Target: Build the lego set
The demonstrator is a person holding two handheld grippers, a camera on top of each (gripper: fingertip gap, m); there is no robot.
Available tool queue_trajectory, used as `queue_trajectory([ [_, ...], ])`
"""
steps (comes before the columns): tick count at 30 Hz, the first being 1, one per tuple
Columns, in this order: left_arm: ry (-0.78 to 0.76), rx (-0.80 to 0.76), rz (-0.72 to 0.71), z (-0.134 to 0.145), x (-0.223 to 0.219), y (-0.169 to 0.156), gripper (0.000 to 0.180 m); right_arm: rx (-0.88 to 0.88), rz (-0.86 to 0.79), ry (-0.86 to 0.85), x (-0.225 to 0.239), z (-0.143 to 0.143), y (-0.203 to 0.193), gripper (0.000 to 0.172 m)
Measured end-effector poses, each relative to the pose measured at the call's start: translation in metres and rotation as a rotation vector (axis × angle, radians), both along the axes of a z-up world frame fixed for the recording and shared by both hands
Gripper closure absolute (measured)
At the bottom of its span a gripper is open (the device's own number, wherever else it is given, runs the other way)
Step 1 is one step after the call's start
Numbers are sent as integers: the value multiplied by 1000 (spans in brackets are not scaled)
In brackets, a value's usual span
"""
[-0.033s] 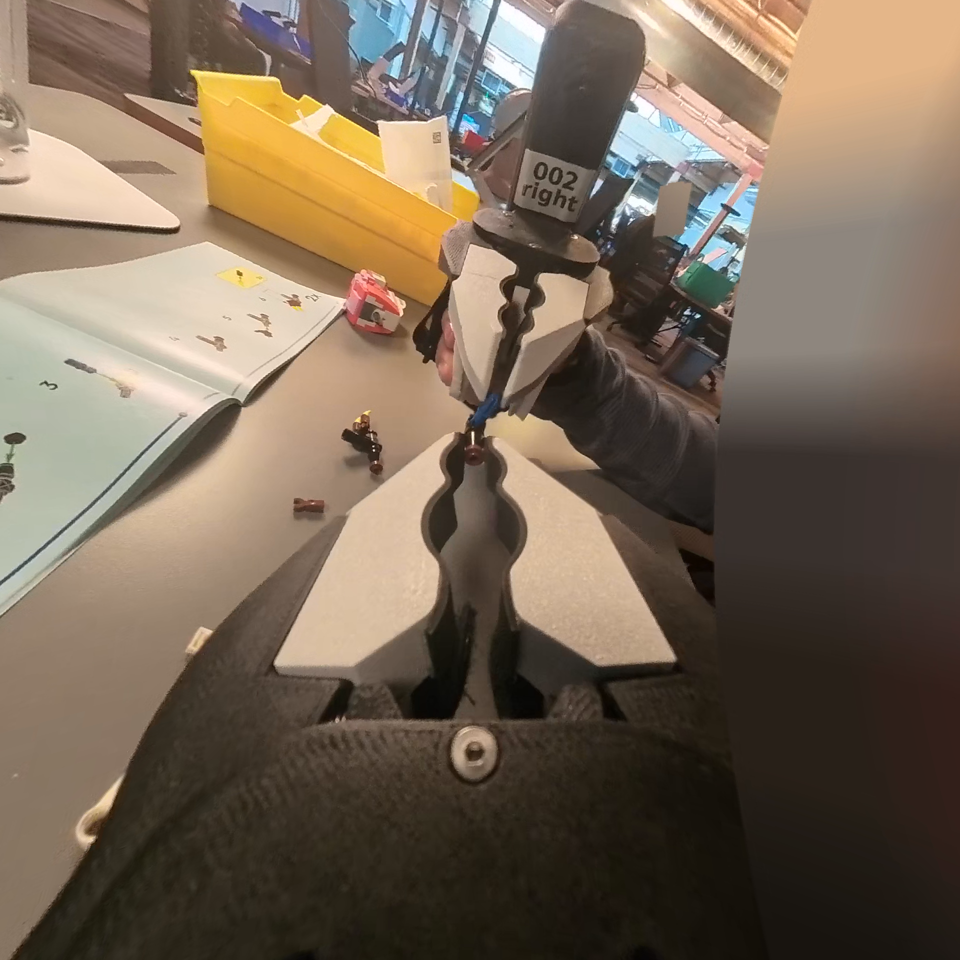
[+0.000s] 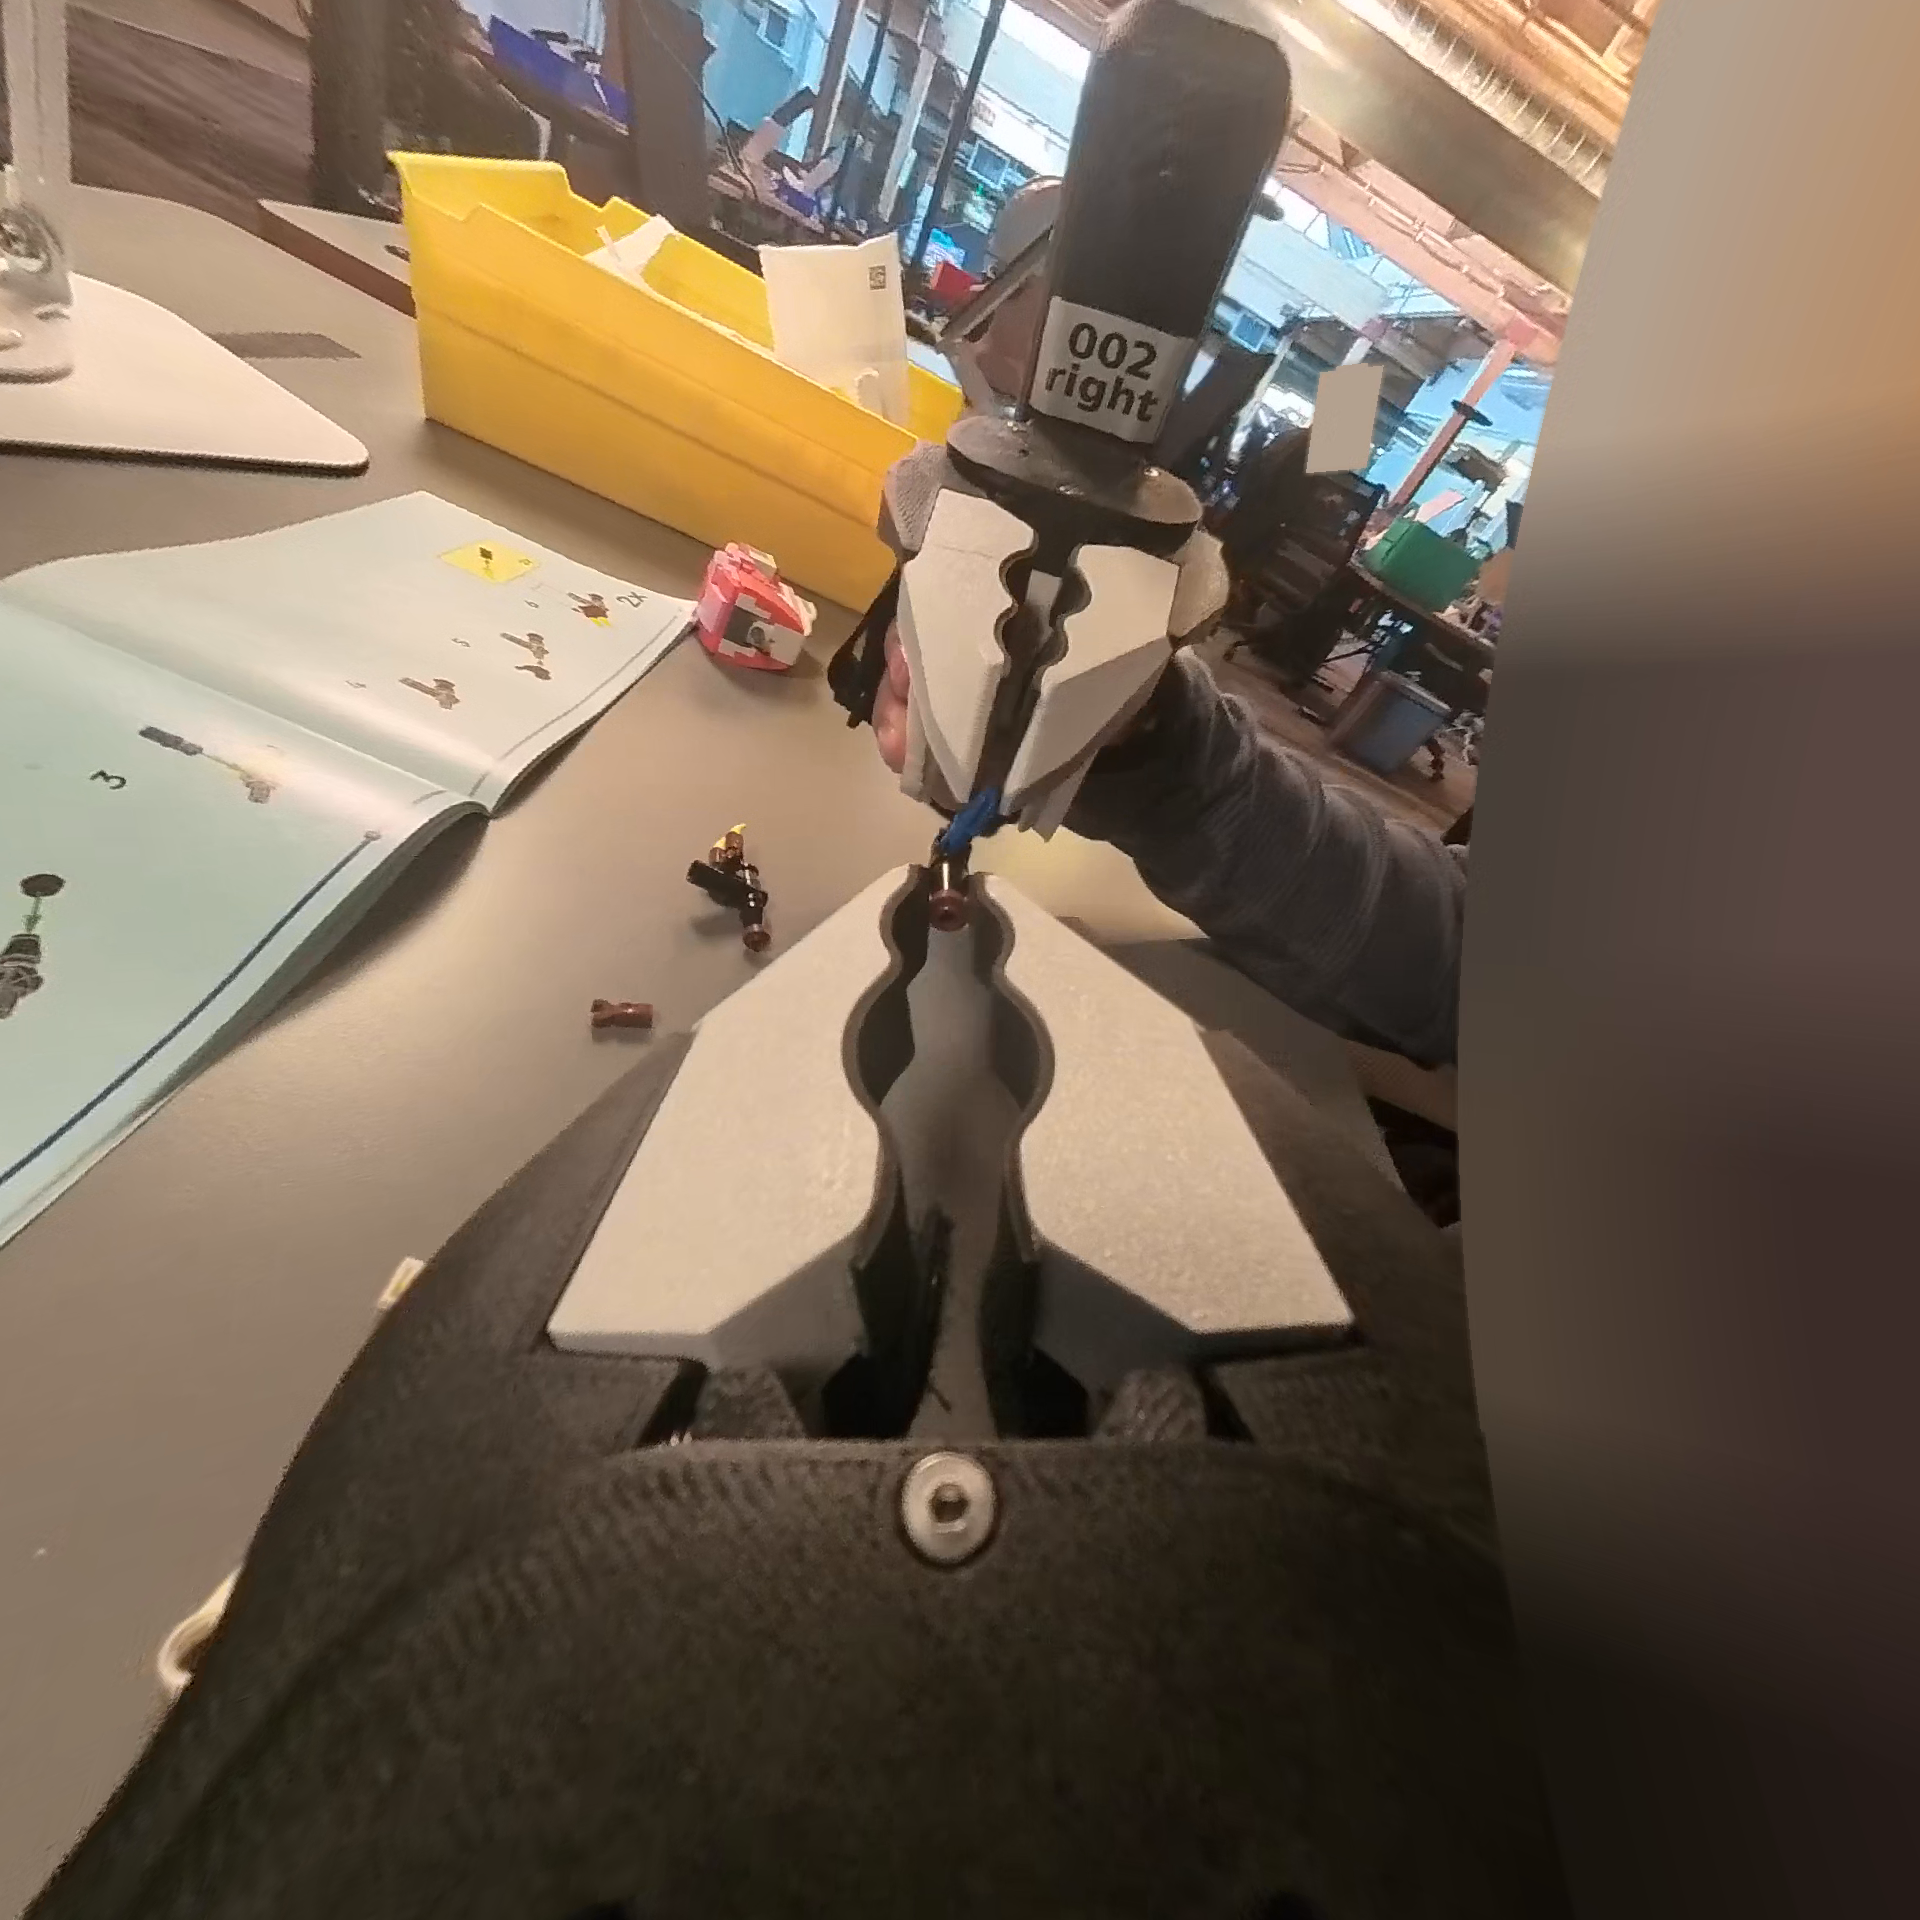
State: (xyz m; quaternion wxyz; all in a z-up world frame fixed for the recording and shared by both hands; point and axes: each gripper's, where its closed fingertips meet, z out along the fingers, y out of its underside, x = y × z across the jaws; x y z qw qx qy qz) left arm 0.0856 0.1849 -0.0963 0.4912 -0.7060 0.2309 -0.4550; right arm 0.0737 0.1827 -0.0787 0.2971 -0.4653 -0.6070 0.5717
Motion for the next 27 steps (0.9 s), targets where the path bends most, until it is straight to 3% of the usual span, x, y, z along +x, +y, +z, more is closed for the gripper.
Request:
queue_trajectory([
  [11,89,-8,87,-12,-8,10,175,11,-83,-43,-7,-11,13,171],
  [18,233,116,173,-13,-9,16,175,47,-106,-19,-6,-12,17,171],
  [27,513,359,230,-13,-3,15,175,377,-99,79,3,-12,11,171],
])
